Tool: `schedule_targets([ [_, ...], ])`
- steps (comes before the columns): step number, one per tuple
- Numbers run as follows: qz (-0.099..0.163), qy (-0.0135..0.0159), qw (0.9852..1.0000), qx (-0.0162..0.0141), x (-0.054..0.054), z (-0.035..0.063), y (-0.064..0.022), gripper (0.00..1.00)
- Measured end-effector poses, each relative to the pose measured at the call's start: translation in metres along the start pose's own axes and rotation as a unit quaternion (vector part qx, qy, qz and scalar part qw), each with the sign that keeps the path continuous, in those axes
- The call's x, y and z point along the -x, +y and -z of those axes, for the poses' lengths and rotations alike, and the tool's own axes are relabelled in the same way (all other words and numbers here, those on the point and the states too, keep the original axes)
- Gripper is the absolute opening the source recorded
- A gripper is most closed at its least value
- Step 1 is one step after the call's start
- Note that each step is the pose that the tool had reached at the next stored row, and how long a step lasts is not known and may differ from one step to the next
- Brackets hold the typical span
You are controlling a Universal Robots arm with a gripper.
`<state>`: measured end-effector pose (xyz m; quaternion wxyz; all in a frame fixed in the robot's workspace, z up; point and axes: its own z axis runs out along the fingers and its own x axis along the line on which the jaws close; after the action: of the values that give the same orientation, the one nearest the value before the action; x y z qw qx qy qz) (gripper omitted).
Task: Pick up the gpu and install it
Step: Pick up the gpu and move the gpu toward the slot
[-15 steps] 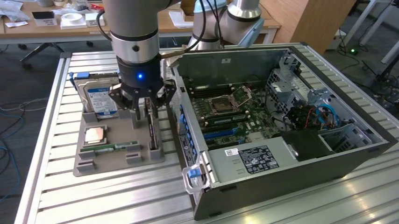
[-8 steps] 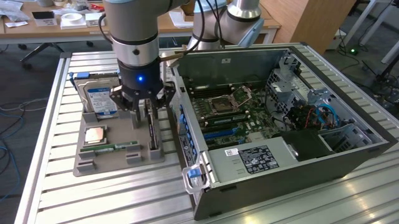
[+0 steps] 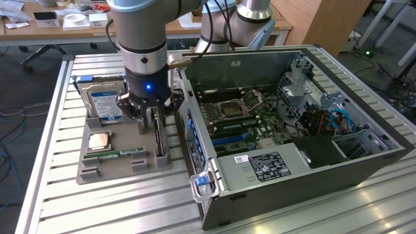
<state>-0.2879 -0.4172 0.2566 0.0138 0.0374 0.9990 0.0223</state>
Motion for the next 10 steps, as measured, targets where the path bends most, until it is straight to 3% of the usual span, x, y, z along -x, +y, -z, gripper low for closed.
schedule_targets([
  [10,0.000,0.0000,1.0000,0.0001,0.0029,-0.0096,0.0005,0.47],
])
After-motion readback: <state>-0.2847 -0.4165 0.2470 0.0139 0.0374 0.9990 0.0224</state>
